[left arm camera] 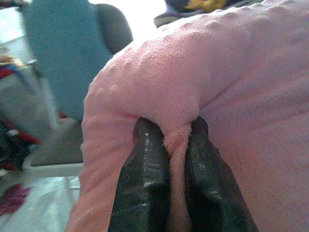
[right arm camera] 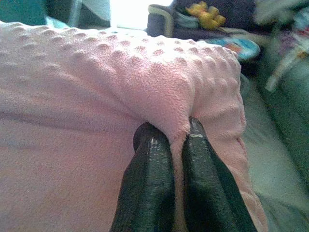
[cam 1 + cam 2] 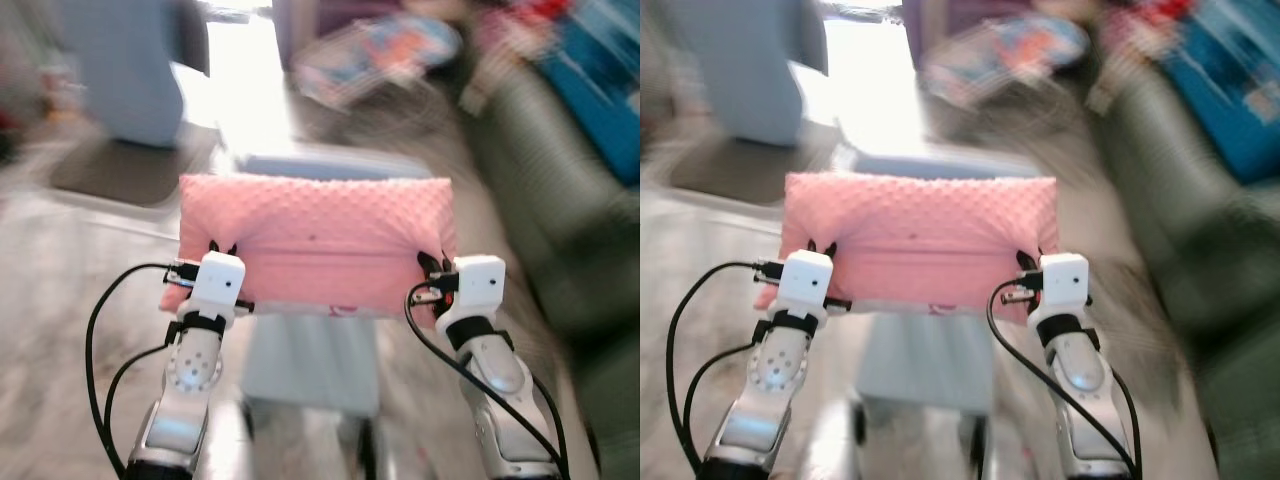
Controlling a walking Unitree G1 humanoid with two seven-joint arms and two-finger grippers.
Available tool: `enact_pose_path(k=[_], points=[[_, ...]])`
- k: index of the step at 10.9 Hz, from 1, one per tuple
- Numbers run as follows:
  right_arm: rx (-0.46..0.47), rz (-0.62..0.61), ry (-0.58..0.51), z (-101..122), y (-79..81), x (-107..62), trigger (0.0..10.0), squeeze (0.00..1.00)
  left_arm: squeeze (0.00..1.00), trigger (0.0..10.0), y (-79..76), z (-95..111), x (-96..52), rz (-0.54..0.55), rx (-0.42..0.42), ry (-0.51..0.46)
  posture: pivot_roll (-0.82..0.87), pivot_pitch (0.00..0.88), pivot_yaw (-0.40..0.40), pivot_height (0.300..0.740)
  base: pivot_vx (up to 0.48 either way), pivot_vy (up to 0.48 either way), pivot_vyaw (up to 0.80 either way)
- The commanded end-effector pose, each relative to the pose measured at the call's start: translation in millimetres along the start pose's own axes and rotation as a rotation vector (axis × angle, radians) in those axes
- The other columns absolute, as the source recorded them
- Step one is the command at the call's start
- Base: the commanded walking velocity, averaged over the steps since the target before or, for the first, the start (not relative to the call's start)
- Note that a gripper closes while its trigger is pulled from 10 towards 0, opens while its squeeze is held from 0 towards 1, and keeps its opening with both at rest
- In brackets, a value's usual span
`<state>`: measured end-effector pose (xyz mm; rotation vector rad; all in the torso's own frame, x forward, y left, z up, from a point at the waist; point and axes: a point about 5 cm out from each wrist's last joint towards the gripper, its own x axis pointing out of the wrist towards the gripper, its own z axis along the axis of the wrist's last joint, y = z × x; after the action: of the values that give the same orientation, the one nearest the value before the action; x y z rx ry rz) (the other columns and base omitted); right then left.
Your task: Move the pillow to the sofa
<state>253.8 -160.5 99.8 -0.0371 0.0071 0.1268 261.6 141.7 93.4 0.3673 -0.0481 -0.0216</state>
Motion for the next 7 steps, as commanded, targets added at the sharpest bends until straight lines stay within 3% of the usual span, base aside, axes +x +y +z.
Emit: enact_pose_path(k=[1, 7], points=[[-0.012, -0.065, -0.028, 8.3, -13.8, -0.4, 10.0, 0.0, 0.0, 10.0, 11.2, -1.3, 1.5, 0.057, 0.005, 0.009, 0.01, 0.0, -0.059, 0.74, 0.0, 0.0, 0.0], [-0.022, -0.071, -0.017, 8.9, -14.8, -2.1, 10.0, 0.0, 0.0, 10.0, 6.6, -0.7, 2.7, 0.03, -0.025, 0.013, 0.0, 0.0, -0.06, 0.74, 0.0, 0.0, 0.0]])
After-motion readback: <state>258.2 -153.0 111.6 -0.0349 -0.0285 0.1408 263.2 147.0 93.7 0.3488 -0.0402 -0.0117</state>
